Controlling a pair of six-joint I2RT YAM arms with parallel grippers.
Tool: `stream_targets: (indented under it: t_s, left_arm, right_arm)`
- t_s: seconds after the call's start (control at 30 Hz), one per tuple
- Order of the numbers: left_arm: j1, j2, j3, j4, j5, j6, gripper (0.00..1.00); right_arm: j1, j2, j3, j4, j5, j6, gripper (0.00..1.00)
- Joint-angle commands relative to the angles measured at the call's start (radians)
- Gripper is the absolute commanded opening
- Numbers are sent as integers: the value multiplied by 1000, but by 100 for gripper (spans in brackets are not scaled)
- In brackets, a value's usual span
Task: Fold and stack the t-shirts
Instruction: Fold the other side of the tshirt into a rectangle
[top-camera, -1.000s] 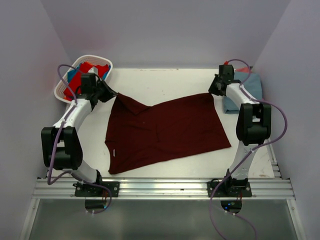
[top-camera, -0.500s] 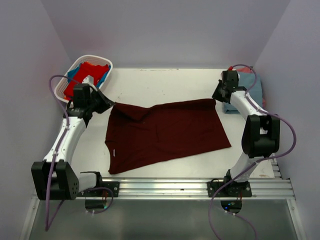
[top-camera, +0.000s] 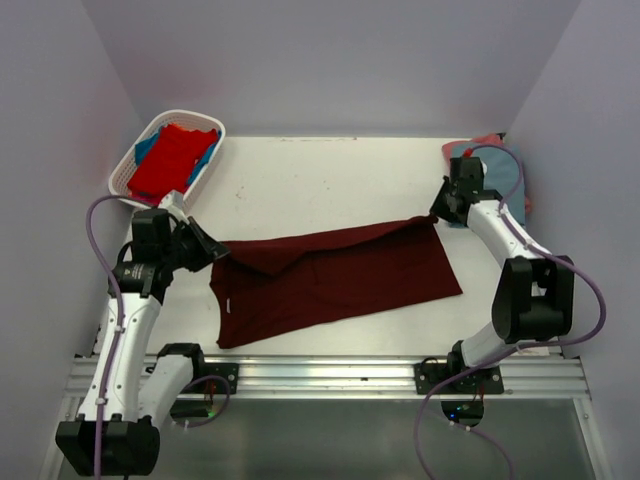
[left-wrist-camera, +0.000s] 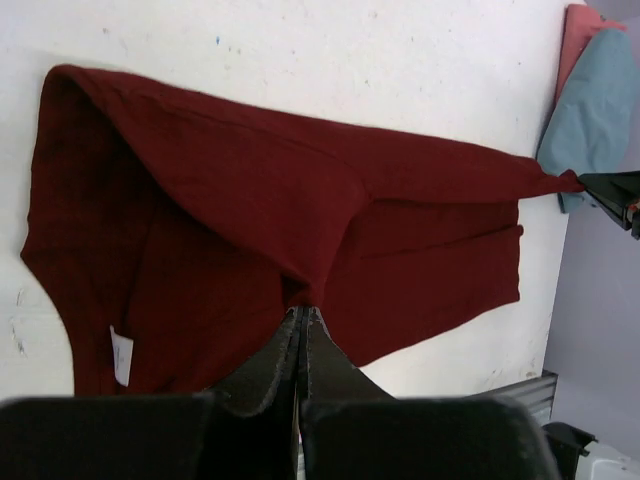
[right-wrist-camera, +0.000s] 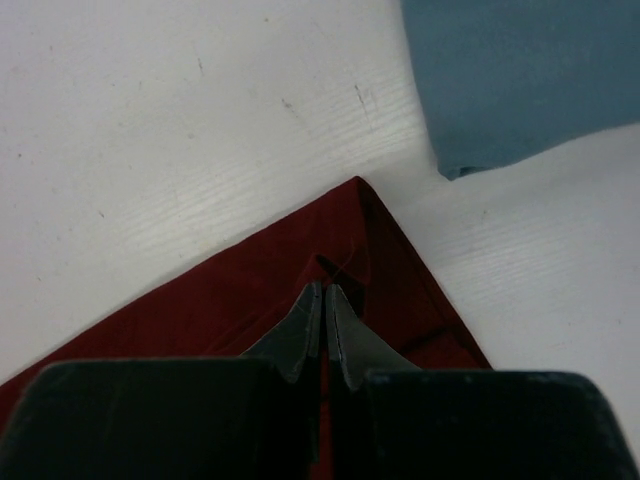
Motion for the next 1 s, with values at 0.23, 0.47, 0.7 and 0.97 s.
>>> stream_targets:
  t_s: [0.23, 0.47, 0.7, 0.97]
  left_arm:
    - [-10, -90, -47, -147, 44, -55, 0]
    - [-41, -146, -38, -238, 16, -86, 0]
    - [-46, -216, -67, -298, -8, -115, 0]
    - [-46, -252, -45, -318, -74, -127, 0]
  right_arm:
    - [-2, -27, -39, -26, 86, -1, 0]
    - [-1, 7, -31, -29, 109, 2, 0]
    - [-2, 15, -42, -46, 116, 5, 0]
    - [12, 19, -57, -95, 134, 25, 0]
